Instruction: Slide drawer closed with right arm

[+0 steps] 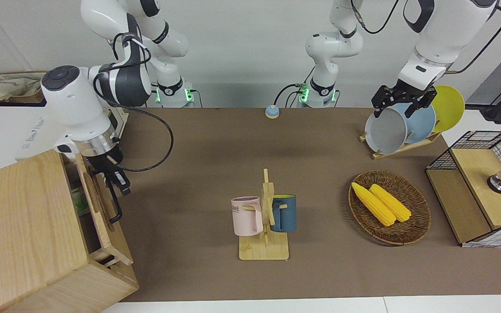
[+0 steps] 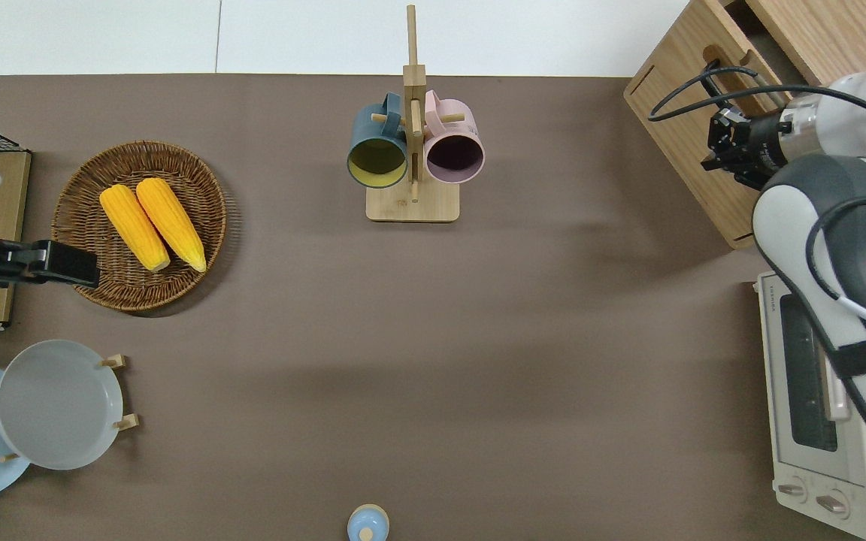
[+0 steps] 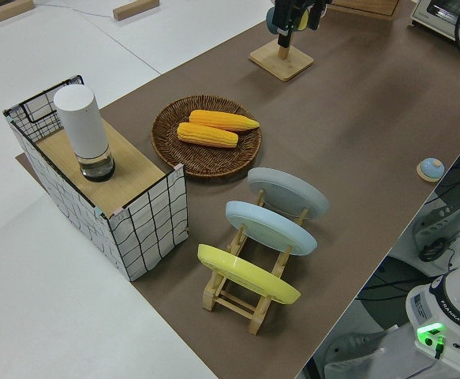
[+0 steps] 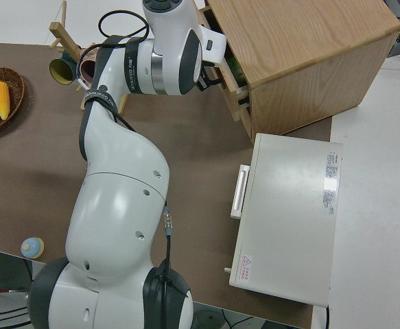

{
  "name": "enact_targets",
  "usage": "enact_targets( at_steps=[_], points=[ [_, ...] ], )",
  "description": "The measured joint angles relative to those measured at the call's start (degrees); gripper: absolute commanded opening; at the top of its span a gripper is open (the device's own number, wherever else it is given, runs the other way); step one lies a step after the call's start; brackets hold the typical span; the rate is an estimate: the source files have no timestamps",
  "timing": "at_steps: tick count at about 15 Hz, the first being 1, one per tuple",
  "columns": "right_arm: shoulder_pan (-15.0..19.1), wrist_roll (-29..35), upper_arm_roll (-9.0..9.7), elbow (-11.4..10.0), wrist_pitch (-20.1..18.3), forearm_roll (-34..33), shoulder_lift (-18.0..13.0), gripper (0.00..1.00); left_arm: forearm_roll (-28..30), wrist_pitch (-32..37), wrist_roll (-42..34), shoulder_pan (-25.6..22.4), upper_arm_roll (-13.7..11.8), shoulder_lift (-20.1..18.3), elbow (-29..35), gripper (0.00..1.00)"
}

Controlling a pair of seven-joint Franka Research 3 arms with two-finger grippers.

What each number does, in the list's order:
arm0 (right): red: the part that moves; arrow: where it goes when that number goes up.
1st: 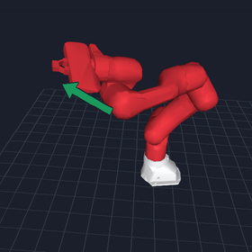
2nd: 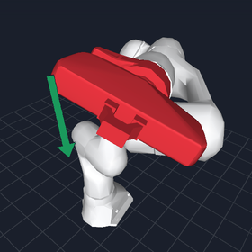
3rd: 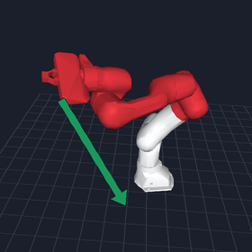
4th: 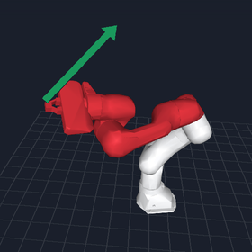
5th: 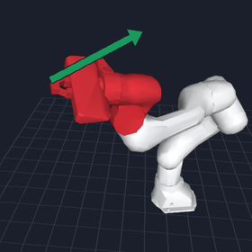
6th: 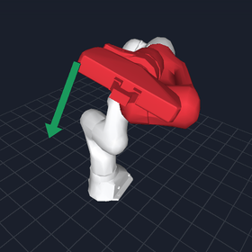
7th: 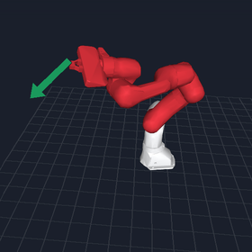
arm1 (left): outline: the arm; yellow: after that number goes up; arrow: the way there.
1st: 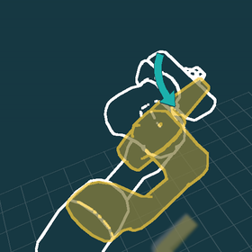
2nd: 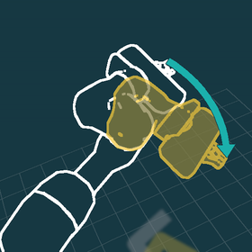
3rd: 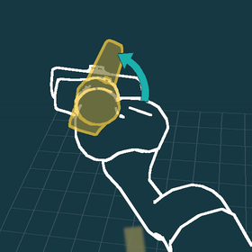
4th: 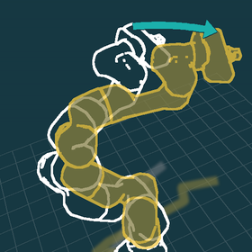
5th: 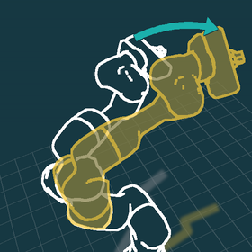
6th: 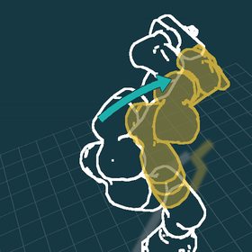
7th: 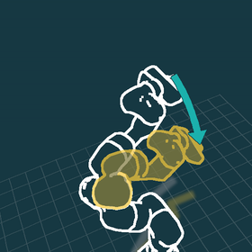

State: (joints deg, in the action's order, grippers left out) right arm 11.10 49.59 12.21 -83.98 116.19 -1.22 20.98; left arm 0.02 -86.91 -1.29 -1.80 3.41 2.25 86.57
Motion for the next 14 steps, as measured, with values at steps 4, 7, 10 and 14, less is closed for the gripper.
enact_targets(
  at_steps=[4,7,10,14],
  points=[
    [1.7,-3.1,0.05,0.6,0.7,0.3,0.5,0.0,0.0,0.0,0.0,0.0,0.0,0.0,0.0,0.99],
    [2.1,-5.7,0.15,0.7,0.8,0.7,0.7,0.0,0.0,0.0,0.0,0.0,0.0,0.0,0.0,0.99],
    [2.5,-6.5,0.42,0.7,0.8,0.8,0.7,0.0,0.0,0.0,0.0,0.0,0.0,0.0,0.0,0.99],
    [2.6,-7.3,0.79,0.7,0.8,0.8,0.8,0.0,0.0,0.0,0.0,0.0,0.0,0.0,0.0,0.99]
  ],
)
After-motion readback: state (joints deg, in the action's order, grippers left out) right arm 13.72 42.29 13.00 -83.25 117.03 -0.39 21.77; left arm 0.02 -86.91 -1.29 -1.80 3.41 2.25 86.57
